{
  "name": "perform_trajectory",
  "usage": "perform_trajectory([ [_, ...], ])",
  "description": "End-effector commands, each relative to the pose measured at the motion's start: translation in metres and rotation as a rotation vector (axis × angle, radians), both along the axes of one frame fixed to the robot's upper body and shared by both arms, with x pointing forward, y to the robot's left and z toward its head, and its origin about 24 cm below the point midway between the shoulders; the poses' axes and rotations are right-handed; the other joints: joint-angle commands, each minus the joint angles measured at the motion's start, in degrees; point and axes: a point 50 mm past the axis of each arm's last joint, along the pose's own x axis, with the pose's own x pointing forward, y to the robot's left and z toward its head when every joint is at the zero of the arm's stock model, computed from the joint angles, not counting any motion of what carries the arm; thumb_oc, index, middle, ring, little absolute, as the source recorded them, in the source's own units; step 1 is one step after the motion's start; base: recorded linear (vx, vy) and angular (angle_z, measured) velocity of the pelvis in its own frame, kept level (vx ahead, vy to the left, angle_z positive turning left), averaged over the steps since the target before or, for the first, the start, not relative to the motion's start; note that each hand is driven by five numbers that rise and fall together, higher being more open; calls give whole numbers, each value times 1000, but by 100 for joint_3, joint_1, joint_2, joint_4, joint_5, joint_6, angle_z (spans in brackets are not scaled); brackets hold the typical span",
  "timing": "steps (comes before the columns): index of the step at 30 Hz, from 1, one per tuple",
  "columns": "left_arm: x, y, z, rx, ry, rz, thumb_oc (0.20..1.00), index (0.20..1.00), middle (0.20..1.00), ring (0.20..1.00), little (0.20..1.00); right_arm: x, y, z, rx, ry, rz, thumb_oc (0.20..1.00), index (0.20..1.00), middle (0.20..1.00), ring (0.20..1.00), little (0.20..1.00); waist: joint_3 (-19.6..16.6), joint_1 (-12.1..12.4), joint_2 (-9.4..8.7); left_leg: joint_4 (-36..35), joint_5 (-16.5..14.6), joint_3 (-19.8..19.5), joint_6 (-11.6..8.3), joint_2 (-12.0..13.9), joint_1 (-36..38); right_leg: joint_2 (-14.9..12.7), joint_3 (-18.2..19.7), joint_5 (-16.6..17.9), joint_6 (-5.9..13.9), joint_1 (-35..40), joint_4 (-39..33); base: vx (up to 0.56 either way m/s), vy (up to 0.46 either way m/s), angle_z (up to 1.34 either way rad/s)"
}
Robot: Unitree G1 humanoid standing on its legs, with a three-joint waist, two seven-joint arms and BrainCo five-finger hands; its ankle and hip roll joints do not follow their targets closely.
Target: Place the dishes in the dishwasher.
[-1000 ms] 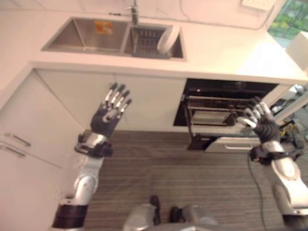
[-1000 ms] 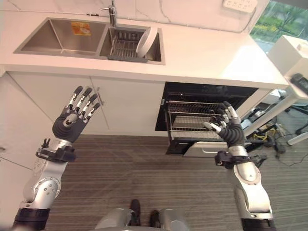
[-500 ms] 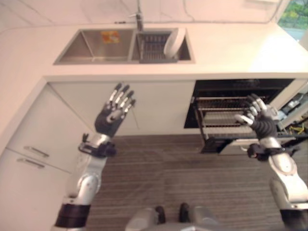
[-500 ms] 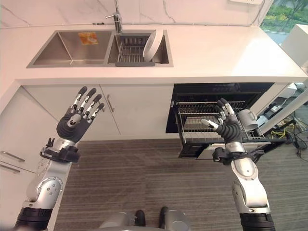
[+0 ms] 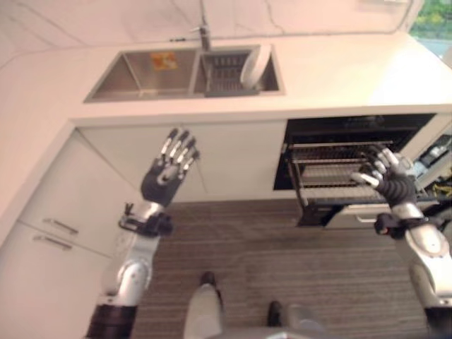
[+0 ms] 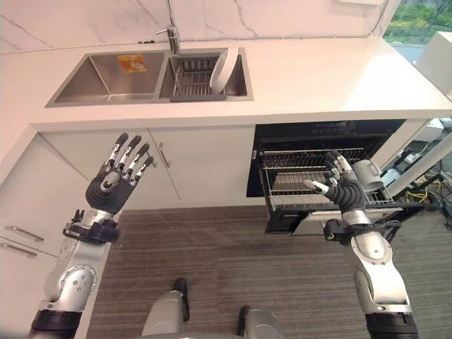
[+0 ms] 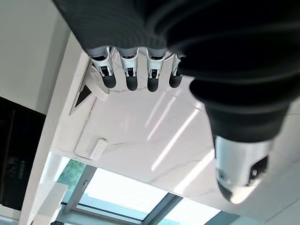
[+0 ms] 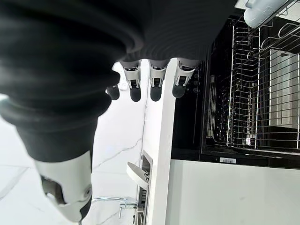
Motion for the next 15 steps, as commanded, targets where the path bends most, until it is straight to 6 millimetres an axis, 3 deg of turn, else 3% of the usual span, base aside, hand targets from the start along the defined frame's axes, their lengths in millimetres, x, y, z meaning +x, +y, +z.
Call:
perform_trajectory([
  [1, -6, 8, 30, 28, -152, 6, 1000, 1000, 1000, 1000, 1000, 1, 0, 39, -9, -204, 30, 1000, 1000, 1000, 1000, 1000, -319, 108, -172, -361, 493, -66, -26, -323, 184, -109, -73, 353, 442, 428, -199, 286, 304, 1],
  [4, -3, 10, 36, 75, -165, -1, 1000, 1000, 1000, 1000, 1000, 1, 6, 37, 31, -234, 4, 1000, 1000, 1000, 1000, 1000, -347, 259, -296, -361, 372, -189, 222, -601, 308, -301, -244, 563, 607, 629, -199, 271, 257, 29],
  [5, -1, 10, 34, 110, -156, 18, 1000, 1000, 1000, 1000, 1000, 2, 10, 35, 43, -235, 6, 1000, 1000, 1000, 1000, 1000, -369, 270, -328, -361, 293, -225, 330, -706, 378, -346, -284, 899, 663, 691, -199, 173, 153, 26],
  [6, -1, 10, 34, 110, -156, 18, 1000, 1000, 1000, 1000, 1000, 2, 10, 35, 43, -235, 6, 1000, 1000, 1000, 1000, 1000, -369, 270, -328, -361, 293, -225, 330, -706, 378, -346, -284, 899, 663, 691, -199, 290, 250, 33],
  [7, -3, 15, 36, 200, -180, 79, 1000, 1000, 1000, 1000, 1000, 3, 13, 32, 51, -224, 12, 1000, 1000, 1000, 1000, 1000, -399, 238, -274, -361, 161, -356, 455, -821, 519, -240, -269, 1388, 685, 771, -199, 260, 220, 20],
  [8, -4, 16, 36, 208, -182, 77, 1000, 1000, 1000, 1000, 1000, 2, 14, 30, 54, -221, 10, 1000, 1000, 1000, 1000, 1000, -407, 229, -236, -361, 105, -410, 510, -867, 594, -176, -314, 1606, 703, 750, -16, 292, 261, 13],
  [10, -6, 15, 36, 203, -180, 71, 1000, 1000, 1000, 1000, 1000, 3, 17, 27, 60, -213, 17, 1000, 1000, 1000, 1000, 1000, -394, 203, -170, -361, 26, -405, 549, -895, 734, -129, -402, 1699, 662, 463, 307, 190, 154, 14],
  [13, -5, 15, 35, 197, -167, 70, 1000, 1000, 1000, 1000, 1000, 6, 19, 25, 49, -203, 32, 1000, 1000, 1000, 1000, 1000, -349, 160, -153, -361, -41, -314, 525, -910, 851, -8, -657, 1400, 525, 264, -199, 194, 34, -22],
  [15, -3, 14, 40, 243, -209, 79, 1000, 1000, 1000, 1000, 1000, 5, 16, 26, 84, -208, 42, 1000, 1000, 1000, 1000, 1000, -216, 15, -255, -361, -142, -186, 510, -955, 1017, -197, -716, 1357, 566, -361, -199, 207, -137, -32],
])
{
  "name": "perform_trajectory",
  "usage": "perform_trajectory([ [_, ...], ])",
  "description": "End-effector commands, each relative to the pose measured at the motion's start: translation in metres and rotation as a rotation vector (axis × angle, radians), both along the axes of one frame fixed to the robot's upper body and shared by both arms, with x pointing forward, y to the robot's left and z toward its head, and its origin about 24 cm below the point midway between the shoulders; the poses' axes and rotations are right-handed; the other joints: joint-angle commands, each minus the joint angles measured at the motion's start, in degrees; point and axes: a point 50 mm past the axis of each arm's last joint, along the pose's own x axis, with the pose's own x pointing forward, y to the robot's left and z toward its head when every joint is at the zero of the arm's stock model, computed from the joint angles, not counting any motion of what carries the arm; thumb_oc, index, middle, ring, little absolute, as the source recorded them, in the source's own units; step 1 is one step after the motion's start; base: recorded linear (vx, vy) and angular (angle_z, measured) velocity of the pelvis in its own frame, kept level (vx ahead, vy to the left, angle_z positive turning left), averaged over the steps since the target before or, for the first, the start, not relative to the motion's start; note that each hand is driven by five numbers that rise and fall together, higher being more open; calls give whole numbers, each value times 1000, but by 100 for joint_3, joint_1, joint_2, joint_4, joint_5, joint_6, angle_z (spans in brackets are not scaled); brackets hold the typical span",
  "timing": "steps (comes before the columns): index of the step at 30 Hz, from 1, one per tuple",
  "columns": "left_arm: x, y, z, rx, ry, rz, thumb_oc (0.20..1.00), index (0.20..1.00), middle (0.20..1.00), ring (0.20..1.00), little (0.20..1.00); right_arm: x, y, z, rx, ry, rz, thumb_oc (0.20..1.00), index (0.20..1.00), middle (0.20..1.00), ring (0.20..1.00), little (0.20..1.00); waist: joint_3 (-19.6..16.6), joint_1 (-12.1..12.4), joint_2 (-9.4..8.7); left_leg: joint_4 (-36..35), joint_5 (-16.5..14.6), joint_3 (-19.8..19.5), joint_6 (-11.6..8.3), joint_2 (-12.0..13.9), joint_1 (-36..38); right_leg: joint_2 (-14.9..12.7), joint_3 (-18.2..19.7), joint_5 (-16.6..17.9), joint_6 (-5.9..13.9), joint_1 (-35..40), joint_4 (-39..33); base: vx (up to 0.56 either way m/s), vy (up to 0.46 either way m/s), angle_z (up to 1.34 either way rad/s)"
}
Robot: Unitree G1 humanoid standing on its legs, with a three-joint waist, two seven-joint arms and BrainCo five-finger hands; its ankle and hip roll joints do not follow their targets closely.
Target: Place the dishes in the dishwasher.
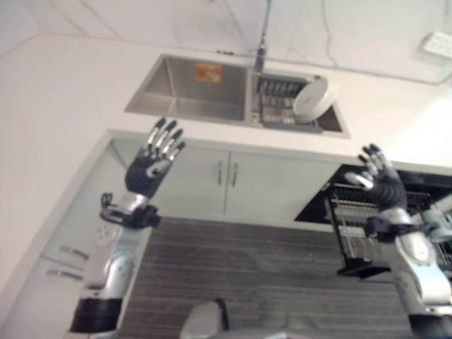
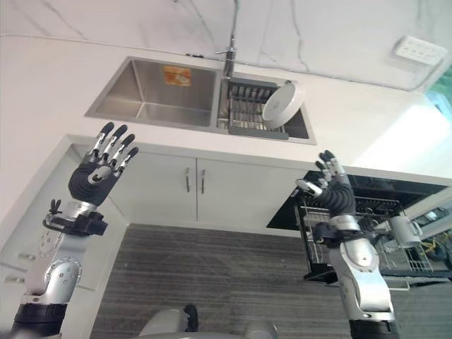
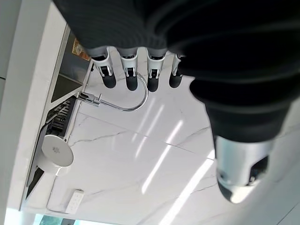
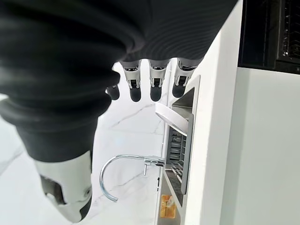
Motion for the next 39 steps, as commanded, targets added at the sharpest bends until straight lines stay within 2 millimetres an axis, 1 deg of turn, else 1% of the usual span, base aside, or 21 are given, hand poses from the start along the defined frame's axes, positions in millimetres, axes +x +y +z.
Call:
perform_trajectory([
  [1, -1, -13, 30, 106, -181, -26, 1000, 1000, 1000, 1000, 1000, 4, -11, 26, -3, -130, -6, 1000, 1000, 1000, 1000, 1000, 87, -160, 19, 228, -1, -396, -514, 78, -117, 184, -193, 1001, 27, -199, -567, 194, -150, -25],
  [2, -1, -14, 31, 113, -188, -26, 1000, 1000, 1000, 1000, 1000, 4, -11, 26, 5, -131, -4, 1000, 1000, 1000, 1000, 1000, 101, -178, -3, 228, -41, -378, -506, 60, -82, 142, -121, 1062, 69, -317, -567, 232, -178, -8],
  [3, 0, -17, 35, 131, -204, -34, 1000, 1000, 1000, 1000, 1000, 5, -9, 26, 36, -139, 0, 1000, 1000, 1000, 1000, 1000, 139, -274, -39, 228, -147, -367, -498, 22, 41, 20, 57, 1296, 171, -661, -567, 224, -172, 9],
  [5, -3, -20, 39, 145, -222, -42, 1000, 1000, 1000, 1000, 1000, 5, -5, 28, 38, -148, 21, 1000, 1000, 1000, 1000, 1000, 177, -321, -53, 228, -280, -368, -459, -15, 212, -91, 132, 1540, 243, -924, -567, 311, -249, 8],
  [9, -5, -26, 41, 171, -252, -45, 1000, 1000, 1000, 1000, 1000, 6, 0, 35, 27, -168, 49, 1000, 1000, 1000, 1000, 1000, 121, -350, -63, 228, -385, -319, -443, 6, 332, -52, 182, 1308, 214, -884, -567, 200, -198, 12],
  [11, -6, -28, 41, 138, -242, -71, 1000, 1000, 1000, 1000, 1000, 7, 2, 38, 24, -172, 51, 1000, 1000, 1000, 1000, 1000, 47, -377, -69, 228, -446, -220, -449, 57, 427, -29, 141, 1208, 219, -864, -567, 231, -244, 0],
  [15, -6, -31, 38, 28, -221, -115, 1000, 1000, 1000, 1000, 1000, 9, 5, 40, -17, -154, 71, 1000, 1000, 1000, 1000, 1000, -214, -511, 3, 228, -585, 104, -564, 274, 740, 76, 15, 941, 21, -794, -567, 259, -253, -10],
  [16, -8, -31, 36, -24, -211, -125, 1000, 1000, 1000, 1000, 1000, 8, 3, 39, -45, -134, 92, 1000, 1000, 1000, 1000, 1000, -296, -543, 100, 228, -379, 82, -704, 351, 952, 241, 43, 795, -115, -696, -567, 373, -348, -19],
  [17, -9, -30, 35, -52, -210, -127, 1000, 1000, 1000, 1000, 1000, 6, 1, 41, -60, -130, 115, 1000, 1000, 1000, 1000, 1000, -313, -519, 82, 228, 247, 86, -839, 284, 1031, 315, 142, 695, -256, -616, -567, 395, -342, -41],
  [18, -10, -31, 32, -66, -208, -129, 1000, 1000, 1000, 1000, 1000, 5, 0, 41, -76, -123, 132, 1000, 1000, 1000, 1000, 1000, -265, -469, 41, 229, 770, 74, -939, 204, 998, 356, 269, 596, -365, -457, -567, 237, -223, -40],
  [19, -10, -32, 32, -71, -207, -132, 1000, 1000, 1000, 1000, 1000, 5, 0, 41, -80, -122, 132, 1000, 1000, 1000, 1000, 1000, -233, -448, 25, 237, 804, 75, -937, 190, 909, 359, 298, 577, -376, -401, -567, 153, -117, -46],
  [20, -11, -32, 31, -75, -205, -136, 1000, 1000, 1000, 1000, 1000, 5, 1, 42, -78, -121, 134, 1000, 1000, 1000, 1000, 1000, -189, -426, 13, 228, 751, 77, -909, 174, 804, 357, 322, 564, -370, -348, -567, 77, -10, -25],
  [22, -12, -31, 27, -86, -196, -147, 1000, 1000, 1000, 1000, 1000, 9, 2, 41, -65, -119, 134, 1000, 1000, 1000, 1000, 1000, -106, -401, 104, 228, 294, 65, -810, 245, 460, 423, 333, 543, -295, -248, -567, 71, 60, -14],
  [23, -13, -30, 26, -84, -195, -149, 1000, 1000, 1000, 1000, 1000, 9, 3, 41, -63, -118, 135, 1000, 1000, 1000, 1000, 1000, -81, -390, 155, 228, 184, 5, -822, 311, 303, 466, 343, 522, -275, -218, -567, 45, 79, 8],
  [26, -15, -29, 25, -82, -199, -150, 1000, 1000, 1000, 1000, 1000, 9, 3, 39, -55, -120, 138, 1000, 1000, 1000, 1000, 1000, -60, -354, 242, 228, 185, -268, -927, 464, -9, 510, 366, 418, -261, -157, -567, 54, 127, 4],
  [27, -14, -30, 26, -83, -204, -150, 1000, 1000, 1000, 1000, 1000, 8, 3, 38, -59, -120, 131, 1000, 1000, 1000, 1000, 1000, -73, -348, 278, 228, 238, -348, -1004, 535, -107, 479, 340, 352, -257, -127, -567, 59, 209, -11],
  [30, -12, -32, 28, -85, -213, -155, 1000, 1000, 1000, 1000, 1000, 8, 2, 40, -44, -131, 113, 1000, 1000, 1000, 1000, 1000, -118, -394, 321, 228, 167, -288, -1021, 587, -138, 348, 262, 310, -218, -111, -567, 62, 259, -2],
  [31, -9, -32, 31, -80, -220, -161, 1000, 1000, 1000, 1000, 1000, 8, 2, 41, -35, -133, 107, 1000, 1000, 1000, 1000, 1000, -149, -437, 347, 228, 104, -222, -1017, 603, -142, 231, 154, 357, -145, -115, -567, 65, 286, -2],
  [34, -6, -34, 36, -66, -235, -172, 1000, 1000, 1000, 1000, 1000, 7, 3, 39, -26, -134, 99, 1000, 1000, 1000, 1000, 1000, -158, -449, 327, 228, 41, -226, -965, 537, -119, 87, 47, 434, -42, -110, -567, 65, 241, 18],
  [35, -4, -35, 41, -50, -252, -178, 1000, 1000, 1000, 1000, 1000, 8, 3, 40, -6, -148, 77, 1000, 1000, 1000, 1000, 1000, -132, -415, 284, 228, -10, -218, -894, 459, -89, -40, -40, 516, 48, -104, -567, 63, 236, 33],
  [39, -5, -37, 48, -22, -289, -198, 1000, 1000, 1000, 1000, 1000, 10, 5, 43, 30, -189, 50, 1000, 1000, 1000, 1000, 1000, -88, -278, 214, 228, -80, -290, -737, 292, -92, -200, -140, 598, 143, -59, -567, 52, 232, 16],
])
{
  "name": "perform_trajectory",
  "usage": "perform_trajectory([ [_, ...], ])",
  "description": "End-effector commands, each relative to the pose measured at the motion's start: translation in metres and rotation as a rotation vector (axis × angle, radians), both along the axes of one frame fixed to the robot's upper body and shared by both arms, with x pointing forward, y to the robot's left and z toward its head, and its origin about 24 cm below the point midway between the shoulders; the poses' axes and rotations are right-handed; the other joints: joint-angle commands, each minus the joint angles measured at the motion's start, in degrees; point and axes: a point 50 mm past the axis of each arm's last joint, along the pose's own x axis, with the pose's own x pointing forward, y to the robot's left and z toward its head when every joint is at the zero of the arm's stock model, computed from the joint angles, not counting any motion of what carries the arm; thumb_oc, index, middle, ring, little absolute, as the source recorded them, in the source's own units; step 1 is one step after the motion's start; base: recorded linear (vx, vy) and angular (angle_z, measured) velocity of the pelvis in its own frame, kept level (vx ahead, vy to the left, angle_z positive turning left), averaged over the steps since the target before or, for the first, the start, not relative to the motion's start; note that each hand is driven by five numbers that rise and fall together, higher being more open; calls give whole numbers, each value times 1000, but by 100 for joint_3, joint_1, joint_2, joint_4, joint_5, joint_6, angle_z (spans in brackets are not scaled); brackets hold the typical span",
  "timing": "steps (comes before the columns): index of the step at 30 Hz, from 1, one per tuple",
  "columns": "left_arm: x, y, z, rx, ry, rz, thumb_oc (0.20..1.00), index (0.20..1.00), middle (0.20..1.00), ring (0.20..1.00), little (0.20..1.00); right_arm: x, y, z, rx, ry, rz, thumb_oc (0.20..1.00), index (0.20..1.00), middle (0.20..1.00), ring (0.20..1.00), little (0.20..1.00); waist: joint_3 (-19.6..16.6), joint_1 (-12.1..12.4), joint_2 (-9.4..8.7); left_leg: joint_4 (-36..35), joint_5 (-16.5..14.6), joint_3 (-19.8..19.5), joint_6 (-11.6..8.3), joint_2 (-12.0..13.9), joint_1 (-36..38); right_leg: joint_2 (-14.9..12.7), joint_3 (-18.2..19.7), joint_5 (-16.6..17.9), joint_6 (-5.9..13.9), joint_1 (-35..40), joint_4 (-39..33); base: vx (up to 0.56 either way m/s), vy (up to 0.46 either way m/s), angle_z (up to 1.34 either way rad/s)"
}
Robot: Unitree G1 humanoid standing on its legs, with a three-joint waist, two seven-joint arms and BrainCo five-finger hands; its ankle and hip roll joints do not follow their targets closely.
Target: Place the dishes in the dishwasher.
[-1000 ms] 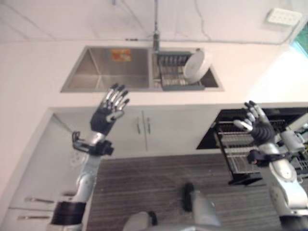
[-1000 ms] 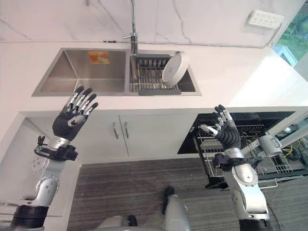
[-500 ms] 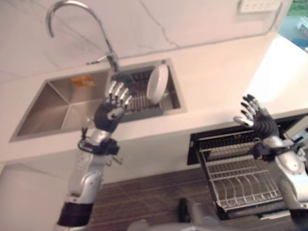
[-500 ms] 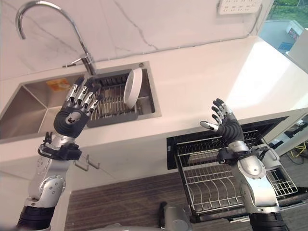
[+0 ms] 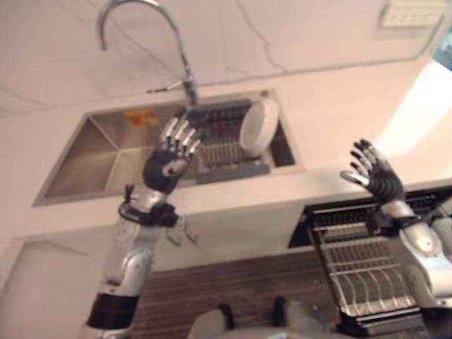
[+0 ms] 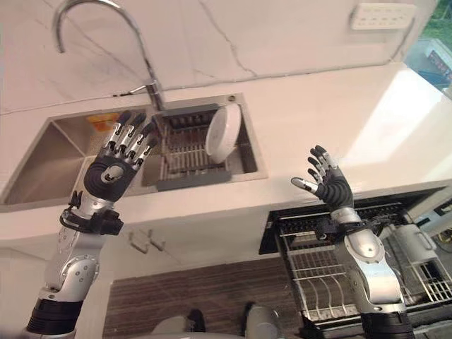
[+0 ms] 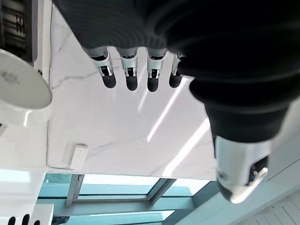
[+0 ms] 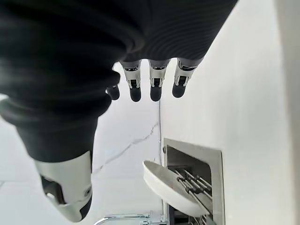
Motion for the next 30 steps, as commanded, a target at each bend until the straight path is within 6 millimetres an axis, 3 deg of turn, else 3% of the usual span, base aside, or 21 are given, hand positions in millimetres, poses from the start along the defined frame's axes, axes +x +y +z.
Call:
perform_trajectory([
  [1, -10, 2, 28, 30, -162, -36, 1000, 1000, 1000, 1000, 1000, 3, 7, 30, 92, -194, -9, 1000, 1000, 1000, 1000, 1000, -119, 215, -227, 297, -331, -174, -146, 99, -42, -437, -218, 692, 669, 307, -415, 57, 252, -4],
  [5, -14, -1, 33, 87, -221, -25, 1000, 1000, 1000, 1000, 1000, 4, 9, 31, 141, -215, -24, 1000, 1000, 1000, 1000, 1000, -132, 312, -227, 297, -321, -361, 24, 24, -68, -220, -196, 961, 574, 558, -415, 68, 141, -2],
  [7, -13, -2, 34, 99, -231, -12, 1000, 1000, 1000, 1000, 1000, 5, 9, 32, 158, -220, -12, 1000, 1000, 1000, 1000, 1000, -136, 353, -277, 297, -311, -369, 18, 16, -91, -199, -170, 846, 532, 537, -415, 30, -27, 0],
  [9, -8, -1, 38, 125, -242, 27, 1000, 1000, 1000, 1000, 1000, 10, 12, 32, 181, -223, 3, 1000, 1000, 1000, 1000, 1000, -105, 404, -393, 297, -333, -353, 4, -27, -80, -272, -131, 798, 628, 294, -415, 29, -131, -3],
  [14, -5, 1, 35, 107, -220, 84, 1000, 1000, 1000, 1000, 1000, 19, 8, 42, 146, -241, -8, 1000, 1000, 1000, 1000, 1000, -229, 530, -448, 297, -371, -198, -46, 84, -75, -284, -299, 573, 668, 283, -415, -7, -125, -3],
  [23, 1, 0, 30, 79, -168, 106, 1000, 1000, 1000, 1000, 1000, 40, 7, 61, 145, -253, -36, 1000, 1000, 1000, 1000, 1000, -382, 637, -428, 297, -412, -23, -145, 239, 19, -201, -340, 348, 529, 378, -415, -7, -66, -2],
  [30, 7, -3, 27, 74, -138, 75, 1000, 1000, 1000, 1000, 1000, 63, 10, 55, 199, -156, 9, 1000, 1000, 1000, 1000, 1000, -454, 733, -431, 297, -420, -118, -199, 243, 67, -171, -402, 281, 463, 458, -415, 5, -37, 0],
])
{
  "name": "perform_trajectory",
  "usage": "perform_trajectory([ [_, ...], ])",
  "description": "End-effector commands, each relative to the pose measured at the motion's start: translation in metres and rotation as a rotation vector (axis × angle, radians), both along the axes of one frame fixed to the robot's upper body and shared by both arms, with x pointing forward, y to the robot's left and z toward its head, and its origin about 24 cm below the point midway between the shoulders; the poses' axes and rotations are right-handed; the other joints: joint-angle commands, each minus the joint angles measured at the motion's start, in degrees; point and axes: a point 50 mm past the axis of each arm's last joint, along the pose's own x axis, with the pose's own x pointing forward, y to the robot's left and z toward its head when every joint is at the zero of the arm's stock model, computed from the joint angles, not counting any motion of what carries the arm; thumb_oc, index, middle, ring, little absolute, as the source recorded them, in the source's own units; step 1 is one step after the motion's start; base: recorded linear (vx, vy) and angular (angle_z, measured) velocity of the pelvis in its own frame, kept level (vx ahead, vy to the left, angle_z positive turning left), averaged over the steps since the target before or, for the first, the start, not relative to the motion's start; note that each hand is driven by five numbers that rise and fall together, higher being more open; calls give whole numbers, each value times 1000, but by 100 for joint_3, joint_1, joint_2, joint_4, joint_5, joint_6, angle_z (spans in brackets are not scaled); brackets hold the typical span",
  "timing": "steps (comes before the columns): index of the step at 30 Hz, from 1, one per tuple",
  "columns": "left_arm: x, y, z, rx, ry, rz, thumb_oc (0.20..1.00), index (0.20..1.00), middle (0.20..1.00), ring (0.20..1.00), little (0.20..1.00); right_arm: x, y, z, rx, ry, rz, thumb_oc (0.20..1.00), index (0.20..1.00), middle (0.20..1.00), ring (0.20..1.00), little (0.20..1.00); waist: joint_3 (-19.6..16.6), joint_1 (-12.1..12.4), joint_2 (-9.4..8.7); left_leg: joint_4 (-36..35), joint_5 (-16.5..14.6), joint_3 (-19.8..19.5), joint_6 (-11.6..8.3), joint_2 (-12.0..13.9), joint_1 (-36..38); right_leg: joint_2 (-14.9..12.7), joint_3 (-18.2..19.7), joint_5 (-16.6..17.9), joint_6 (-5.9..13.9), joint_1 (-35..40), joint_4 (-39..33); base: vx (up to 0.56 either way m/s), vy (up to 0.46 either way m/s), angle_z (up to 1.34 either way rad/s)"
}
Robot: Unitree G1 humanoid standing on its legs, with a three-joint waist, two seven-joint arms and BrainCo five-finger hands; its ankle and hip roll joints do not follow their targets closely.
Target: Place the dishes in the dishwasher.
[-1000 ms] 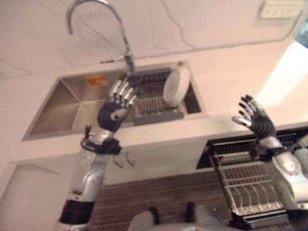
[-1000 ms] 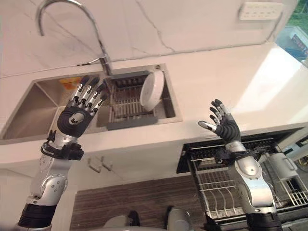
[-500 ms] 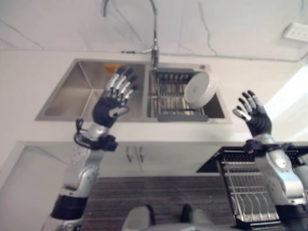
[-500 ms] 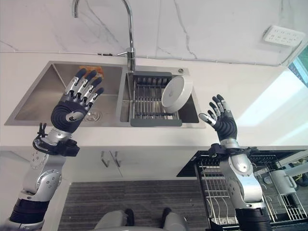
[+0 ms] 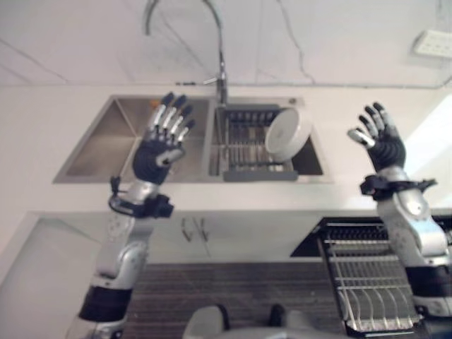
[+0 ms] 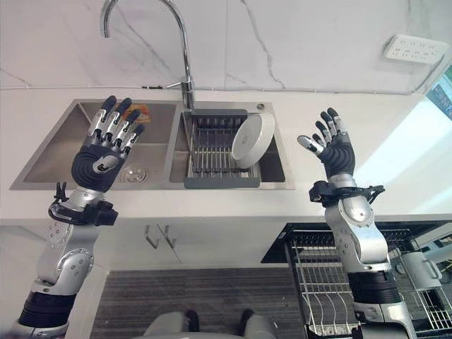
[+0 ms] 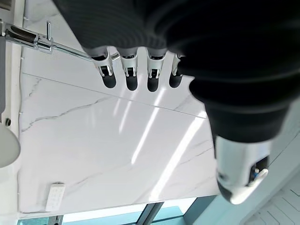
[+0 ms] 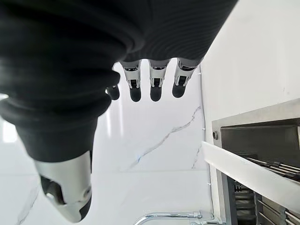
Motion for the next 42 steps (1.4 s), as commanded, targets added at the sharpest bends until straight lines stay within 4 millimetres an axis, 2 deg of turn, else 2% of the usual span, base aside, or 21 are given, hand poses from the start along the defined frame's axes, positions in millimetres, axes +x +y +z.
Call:
perform_trajectory([
  [1, 1, -11, 12, 27, -69, -46, 1000, 1000, 1000, 1000, 1000, 9, 6, 19, 37, -64, 55, 1000, 1000, 1000, 1000, 1000, -328, 211, -153, 61, -221, -233, -308, 133, -18, -194, -221, 63, 374, 126, -30, 11, -10, 5],
  [7, 7, -16, 12, 29, -51, -71, 1000, 1000, 1000, 1000, 1000, 30, 2, 19, 72, 13, 40, 1000, 1000, 1000, 1000, 1000, -369, 315, -142, 61, -236, -343, -338, 105, 0, -209, -310, 18, 341, 199, -30, 16, 4, 8],
  [11, 10, -18, 11, 30, -39, -91, 1000, 1000, 1000, 1000, 1000, 43, -10, 20, 122, 55, 30, 1000, 1000, 1000, 1000, 1000, -398, 415, -144, 61, -250, -419, -364, 81, 34, -233, -390, 1, 335, 267, -30, 14, 9, 14],
  [20, 14, -18, 11, 35, -25, -110, 1000, 1000, 1000, 1000, 1000, 56, -32, 32, 133, 101, -41, 1000, 1000, 1000, 1000, 1000, -442, 525, -128, 61, -249, -528, -372, 18, 65, -265, -464, -14, 333, 353, -30, 11, 15, 9],
  [28, 18, -21, 14, 31, -14, -129, 1000, 1000, 1000, 1000, 1000, 63, -48, 15, 181, 245, -44, 1000, 1000, 1000, 1000, 1000, -457, 611, -133, 61, -252, -581, -391, 4, 98, -271, -524, -38, 331, 418, -30, 1, 4, 4],
  [42, 19, -21, 15, 35, -8, -130, 1000, 1000, 1000, 1000, 1000, 67, -49, 0, 234, 355, 9, 1000, 1000, 1000, 1000, 1000, -460, 705, -118, 61, -237, -652, -415, -18, 125, -265, -589, -71, 309, 483, -30, 1, -5, 3],
])
